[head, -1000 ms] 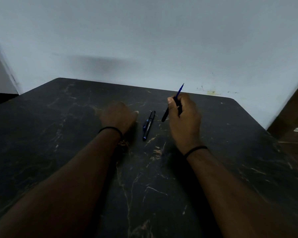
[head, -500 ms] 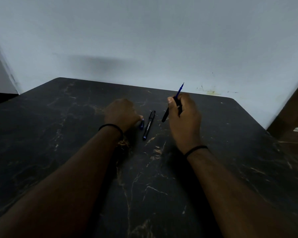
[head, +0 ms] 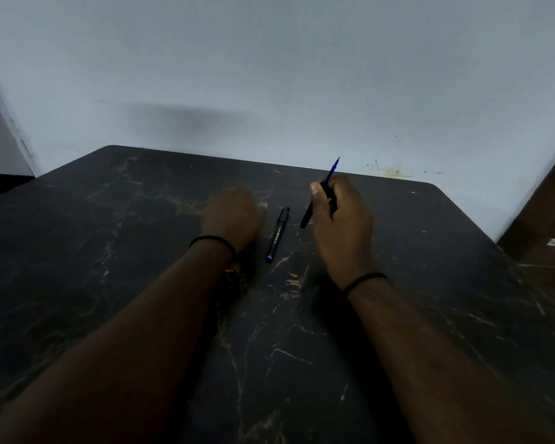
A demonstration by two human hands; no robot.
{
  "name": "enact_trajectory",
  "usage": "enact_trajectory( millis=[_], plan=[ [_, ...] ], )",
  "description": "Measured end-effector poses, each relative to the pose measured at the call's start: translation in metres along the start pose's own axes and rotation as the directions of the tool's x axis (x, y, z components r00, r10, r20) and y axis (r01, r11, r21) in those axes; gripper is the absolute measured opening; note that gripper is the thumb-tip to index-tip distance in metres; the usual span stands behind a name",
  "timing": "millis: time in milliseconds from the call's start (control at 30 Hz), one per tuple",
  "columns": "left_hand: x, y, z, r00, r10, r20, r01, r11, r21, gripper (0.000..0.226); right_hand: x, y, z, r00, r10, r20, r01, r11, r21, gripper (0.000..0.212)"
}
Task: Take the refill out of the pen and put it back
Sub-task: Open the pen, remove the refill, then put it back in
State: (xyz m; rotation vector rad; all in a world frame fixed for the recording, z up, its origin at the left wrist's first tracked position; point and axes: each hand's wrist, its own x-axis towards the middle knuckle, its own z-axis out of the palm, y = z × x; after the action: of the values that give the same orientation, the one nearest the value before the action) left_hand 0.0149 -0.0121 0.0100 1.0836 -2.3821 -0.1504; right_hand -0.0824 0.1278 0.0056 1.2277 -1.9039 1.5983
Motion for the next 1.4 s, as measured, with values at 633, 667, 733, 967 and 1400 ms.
enact_trajectory(
  millis=[633,667,733,967,1400],
  plan=[
    [0.000,0.006,-0.001,0.940,-0.201,0.274,0.290,0.053,-0.956,0.020,0.000,0.022,0.016,0.958,-0.016,0.286,0.065,0.985,-0.163,0.022],
    [0.000,0.006,-0.001,0.940,-0.197,0.277,0.292,0.051,-0.955,0.020,0.000,0.023,0.016,0.958,-0.009,0.288,0.058,0.985,-0.161,0.024],
    [0.000,0.005,0.000,0.939,-0.201,0.281,0.296,0.048,-0.954,0.020,0.000,0.023,0.017,0.958,-0.004,0.288,0.049,0.987,-0.150,0.027],
    [0.003,0.003,0.001,0.936,-0.203,0.287,0.294,0.003,-0.956,0.019,0.000,0.022,0.016,0.965,-0.022,0.261,0.066,0.985,-0.158,0.026],
    [-0.010,0.020,-0.002,0.956,-0.168,0.242,0.266,0.139,-0.954,0.028,0.000,0.017,0.011,0.964,-0.016,0.267,0.073,0.976,-0.206,0.019]
  ],
)
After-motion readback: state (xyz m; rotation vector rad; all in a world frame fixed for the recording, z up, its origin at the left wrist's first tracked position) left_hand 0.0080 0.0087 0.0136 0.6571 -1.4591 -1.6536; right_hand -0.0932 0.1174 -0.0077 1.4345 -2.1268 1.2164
